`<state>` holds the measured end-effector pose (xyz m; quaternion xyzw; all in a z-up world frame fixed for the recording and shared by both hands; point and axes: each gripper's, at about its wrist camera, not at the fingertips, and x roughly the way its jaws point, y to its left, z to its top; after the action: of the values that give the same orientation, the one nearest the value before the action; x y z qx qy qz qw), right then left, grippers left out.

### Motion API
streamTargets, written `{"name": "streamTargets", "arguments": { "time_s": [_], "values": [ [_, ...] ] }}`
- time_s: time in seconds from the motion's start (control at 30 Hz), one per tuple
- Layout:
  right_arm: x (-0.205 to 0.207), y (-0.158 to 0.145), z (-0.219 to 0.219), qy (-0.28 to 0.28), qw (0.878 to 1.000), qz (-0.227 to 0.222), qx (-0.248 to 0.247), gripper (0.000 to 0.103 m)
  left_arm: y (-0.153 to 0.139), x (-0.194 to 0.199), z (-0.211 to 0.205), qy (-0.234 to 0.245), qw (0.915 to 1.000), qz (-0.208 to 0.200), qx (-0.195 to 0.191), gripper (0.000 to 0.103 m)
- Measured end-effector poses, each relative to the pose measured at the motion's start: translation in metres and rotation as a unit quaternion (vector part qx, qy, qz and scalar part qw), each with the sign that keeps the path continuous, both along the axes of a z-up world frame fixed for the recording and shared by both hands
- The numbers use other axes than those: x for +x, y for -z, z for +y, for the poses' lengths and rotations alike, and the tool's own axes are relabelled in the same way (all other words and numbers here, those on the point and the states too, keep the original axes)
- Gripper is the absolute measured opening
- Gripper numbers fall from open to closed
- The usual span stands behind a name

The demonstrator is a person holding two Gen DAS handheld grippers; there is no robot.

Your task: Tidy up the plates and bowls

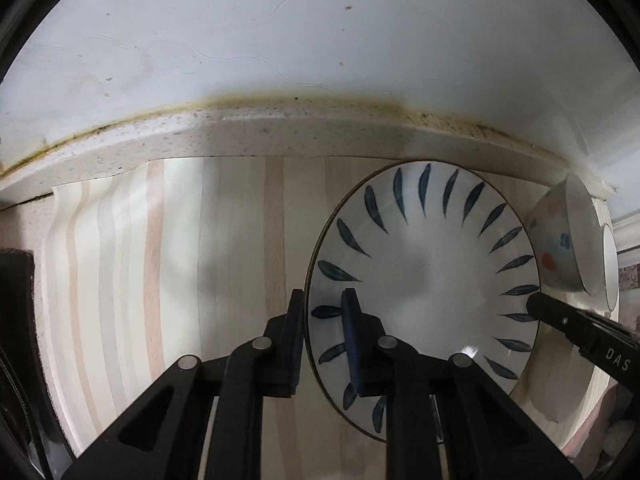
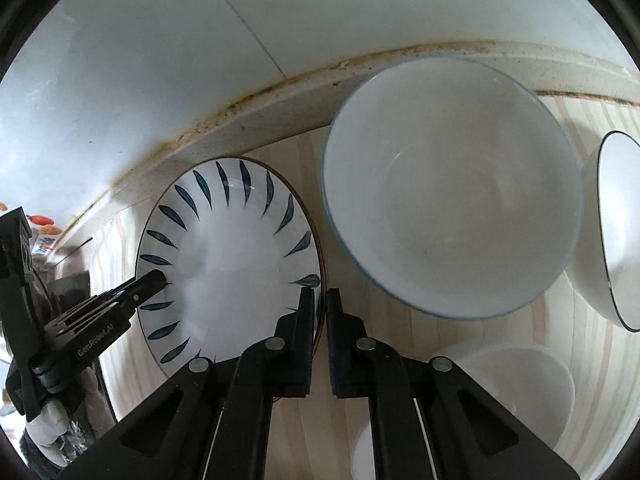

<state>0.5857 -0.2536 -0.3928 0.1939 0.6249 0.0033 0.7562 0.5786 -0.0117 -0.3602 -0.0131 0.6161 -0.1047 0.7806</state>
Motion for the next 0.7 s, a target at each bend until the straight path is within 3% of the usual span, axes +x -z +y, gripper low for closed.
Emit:
{"name": "streamTargets", "arguments": {
  "time_s": [0.3,0.5,0.7],
  "values": [
    [-0.036,-0.037,0.003,-0.029,0.999,-0.029,0.007,0.007,-0.050,-0.059,0.000,-0.003,0.9993,-0.036,-0.003,0.016],
    [-0.083,-0.072,0.000,-0.052,0.997,-0.050,0.019,0.007,-0.097,-0.113,0.005,-0.008,0.9979,-0.061,-0.016,0.016],
    [-0.138,-0.099,-0.005,-0.075,0.995,-0.061,0.030,0.007,-0.123,-0.161,0.001,-0.026,0.9968,-0.072,-0.023,0.016]
  ]
}}
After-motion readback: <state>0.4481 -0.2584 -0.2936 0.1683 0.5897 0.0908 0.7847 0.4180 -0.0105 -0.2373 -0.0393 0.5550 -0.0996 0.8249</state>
